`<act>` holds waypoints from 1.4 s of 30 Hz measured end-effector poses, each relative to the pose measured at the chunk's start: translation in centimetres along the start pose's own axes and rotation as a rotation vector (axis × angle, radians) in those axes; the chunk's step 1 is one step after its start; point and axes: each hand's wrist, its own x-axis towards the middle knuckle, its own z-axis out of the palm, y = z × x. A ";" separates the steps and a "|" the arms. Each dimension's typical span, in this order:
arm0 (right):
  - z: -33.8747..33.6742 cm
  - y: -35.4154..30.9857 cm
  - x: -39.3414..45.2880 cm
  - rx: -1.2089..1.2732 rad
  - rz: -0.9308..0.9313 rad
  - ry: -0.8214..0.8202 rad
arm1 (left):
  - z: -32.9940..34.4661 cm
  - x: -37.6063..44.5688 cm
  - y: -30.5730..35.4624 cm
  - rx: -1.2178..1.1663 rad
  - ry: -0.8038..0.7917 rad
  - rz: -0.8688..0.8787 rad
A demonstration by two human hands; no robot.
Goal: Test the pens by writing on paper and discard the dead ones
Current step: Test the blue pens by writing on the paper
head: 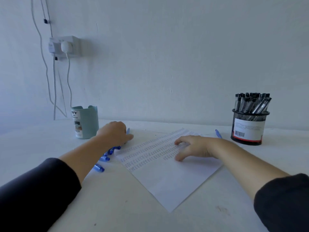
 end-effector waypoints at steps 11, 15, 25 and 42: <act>-0.4 0.3 -0.2 0.387 -0.037 0.071 | -0.9 -1.2 1.7 0.045 0.193 -0.069; -1.2 1.1 -0.1 0.581 -0.054 0.236 | -1.6 -0.6 0.9 -0.397 0.436 -0.057; -0.8 1.3 -0.2 0.257 0.045 0.087 | -3.1 -1.4 2.5 -1.406 0.553 -0.253; -0.6 0.9 0.1 0.009 0.006 -0.006 | -3.8 -2.8 3.3 -2.180 0.072 -0.205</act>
